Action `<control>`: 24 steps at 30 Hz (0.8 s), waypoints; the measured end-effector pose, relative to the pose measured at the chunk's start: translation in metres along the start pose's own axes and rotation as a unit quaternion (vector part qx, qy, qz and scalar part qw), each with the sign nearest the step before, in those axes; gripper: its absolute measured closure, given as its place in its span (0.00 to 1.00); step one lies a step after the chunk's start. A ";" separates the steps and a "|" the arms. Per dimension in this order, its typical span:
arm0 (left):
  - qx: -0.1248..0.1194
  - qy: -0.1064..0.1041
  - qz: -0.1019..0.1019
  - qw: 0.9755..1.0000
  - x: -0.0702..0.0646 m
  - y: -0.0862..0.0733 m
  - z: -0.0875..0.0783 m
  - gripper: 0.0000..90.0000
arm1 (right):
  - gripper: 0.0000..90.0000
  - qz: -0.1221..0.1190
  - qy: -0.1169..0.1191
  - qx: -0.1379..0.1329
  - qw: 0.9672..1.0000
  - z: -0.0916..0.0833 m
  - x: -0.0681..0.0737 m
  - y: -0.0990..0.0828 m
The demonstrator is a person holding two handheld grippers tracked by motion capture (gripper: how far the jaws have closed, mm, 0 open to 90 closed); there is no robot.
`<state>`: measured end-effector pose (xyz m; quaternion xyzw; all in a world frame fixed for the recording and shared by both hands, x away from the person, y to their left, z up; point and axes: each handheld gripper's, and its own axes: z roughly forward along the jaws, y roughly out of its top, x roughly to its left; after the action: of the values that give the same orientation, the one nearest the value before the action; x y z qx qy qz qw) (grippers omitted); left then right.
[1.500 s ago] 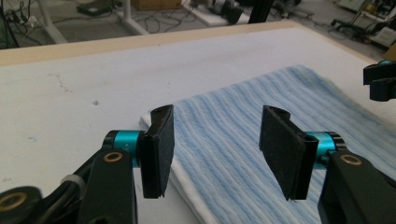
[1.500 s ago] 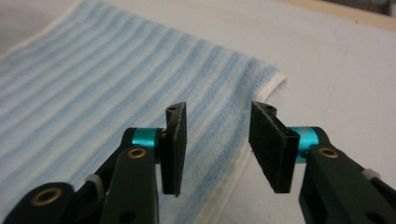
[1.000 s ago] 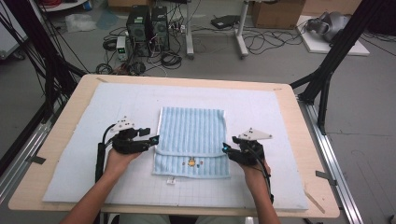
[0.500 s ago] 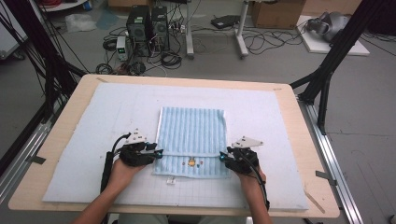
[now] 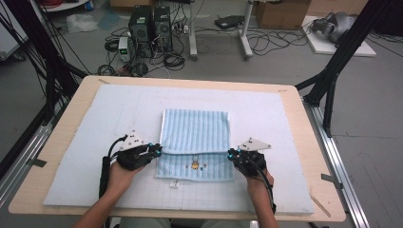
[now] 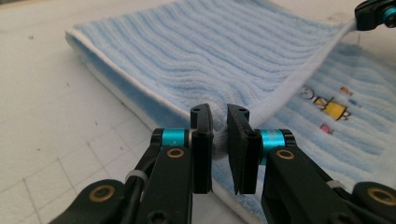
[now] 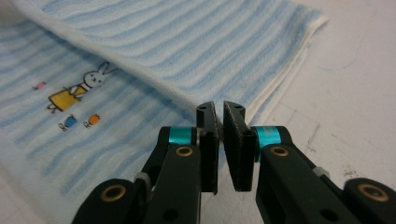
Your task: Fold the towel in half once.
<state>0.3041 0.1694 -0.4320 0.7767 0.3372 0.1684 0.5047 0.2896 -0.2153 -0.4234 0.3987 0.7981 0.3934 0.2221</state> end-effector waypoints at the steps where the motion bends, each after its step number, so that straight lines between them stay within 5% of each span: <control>1: -0.004 -0.002 -0.004 1.000 -0.001 0.001 -0.002 0.89 | 0.94 -0.001 0.003 -0.004 1.000 -0.003 0.001 0.000; 15: 0.013 -0.037 -0.009 0.999 -0.025 -0.013 -0.030 0.89 | 0.94 -0.021 0.018 -0.001 1.000 -0.039 0.022 -0.016; 24: 0.036 -0.049 -0.013 0.998 -0.031 -0.024 -0.034 0.89 | 0.94 -0.034 0.023 0.015 0.999 -0.045 0.033 -0.025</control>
<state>0.2531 0.1768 -0.4361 0.7972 0.3277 0.1113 0.4947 0.2286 -0.2179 -0.4182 0.3656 0.8217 0.3828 0.2113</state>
